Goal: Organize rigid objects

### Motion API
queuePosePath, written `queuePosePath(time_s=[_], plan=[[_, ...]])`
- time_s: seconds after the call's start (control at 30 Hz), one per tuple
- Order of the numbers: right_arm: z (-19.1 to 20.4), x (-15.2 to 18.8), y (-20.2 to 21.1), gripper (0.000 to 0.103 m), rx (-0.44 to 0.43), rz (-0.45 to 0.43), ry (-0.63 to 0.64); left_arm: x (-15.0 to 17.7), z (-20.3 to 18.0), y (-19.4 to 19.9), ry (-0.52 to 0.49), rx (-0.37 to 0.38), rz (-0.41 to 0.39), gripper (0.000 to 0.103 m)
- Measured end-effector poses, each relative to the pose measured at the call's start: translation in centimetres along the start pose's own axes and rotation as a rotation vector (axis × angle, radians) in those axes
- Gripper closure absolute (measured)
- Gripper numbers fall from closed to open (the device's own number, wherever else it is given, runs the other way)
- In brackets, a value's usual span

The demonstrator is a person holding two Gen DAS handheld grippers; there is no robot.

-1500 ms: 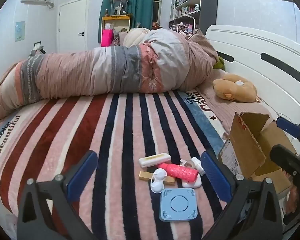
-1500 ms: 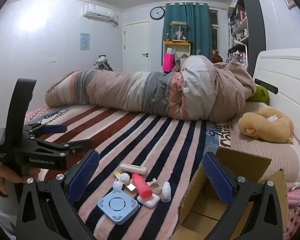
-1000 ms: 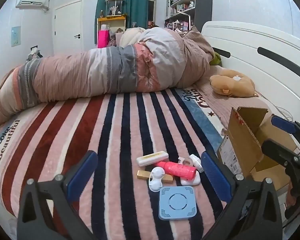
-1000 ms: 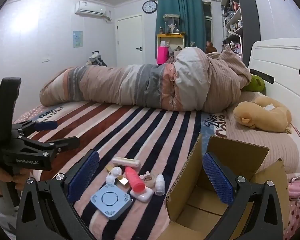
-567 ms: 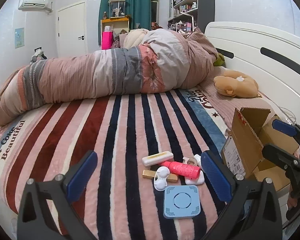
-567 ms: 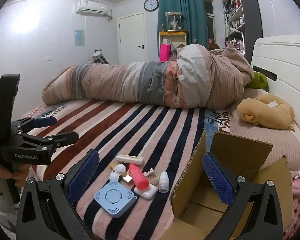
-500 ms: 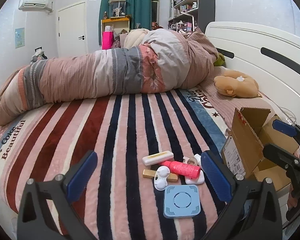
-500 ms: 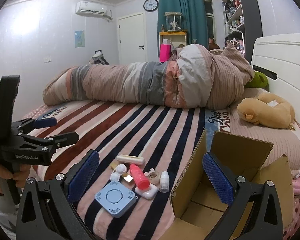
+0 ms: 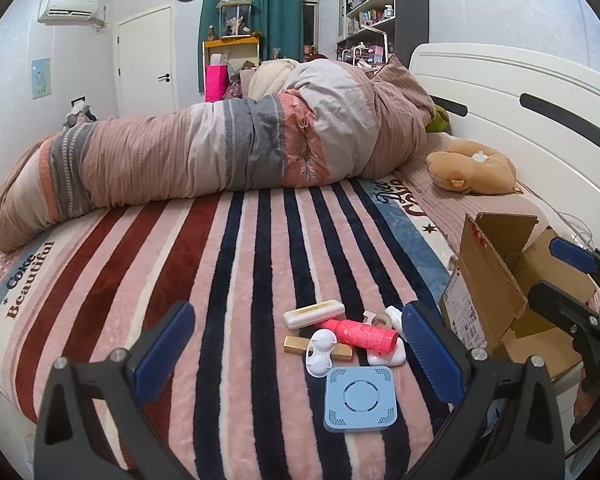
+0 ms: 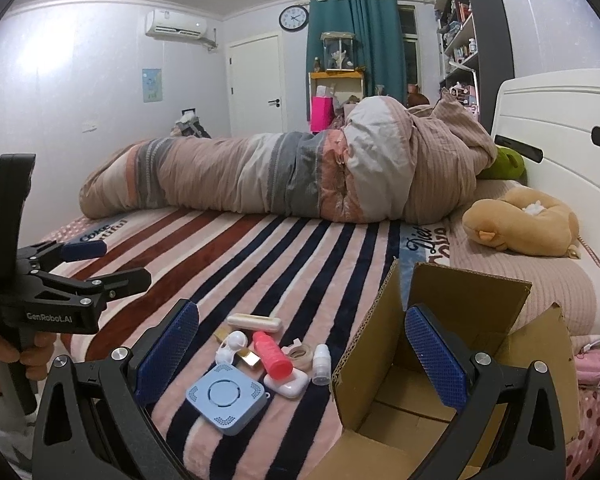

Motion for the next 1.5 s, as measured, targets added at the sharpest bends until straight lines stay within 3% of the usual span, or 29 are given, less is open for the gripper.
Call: queuePosePath(time_s=[0.4, 0.97, 1.4, 1.5], plan=[[0.4, -0.1, 0.3, 0.0, 0.008, -0.043, 0.028, 0.2, -0.1, 0.2, 0.001, -0.005, 0.002, 0.001], [0.4, 0.2, -0.3, 0.0, -0.017, 0.018, 0.028, 0.2, 0.1, 0.2, 0.004, -0.004, 0.002, 0.001], [4.1, -1.0, -0.5, 0.0, 0.005, -0.009, 0.069, 0.5, 3.9, -2.6, 0.043, 0.041, 0.005, 0.0], [6.3, 0.0, -2.0, 0.014, -0.014, 0.02, 0.089, 1.0, 5.7, -3.6, 0.05, 0.032, 0.017, 0.001]])
Point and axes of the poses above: each gripper's, at about its wrist camera, not at the fingertips, and y roughly against the way its jaws point, z to its left, x to its underside, the point moved 3 cm from there along -y, roughly the way its jaws point, and after that the axes turned 1 degree about -x, right-handed, at the moved point
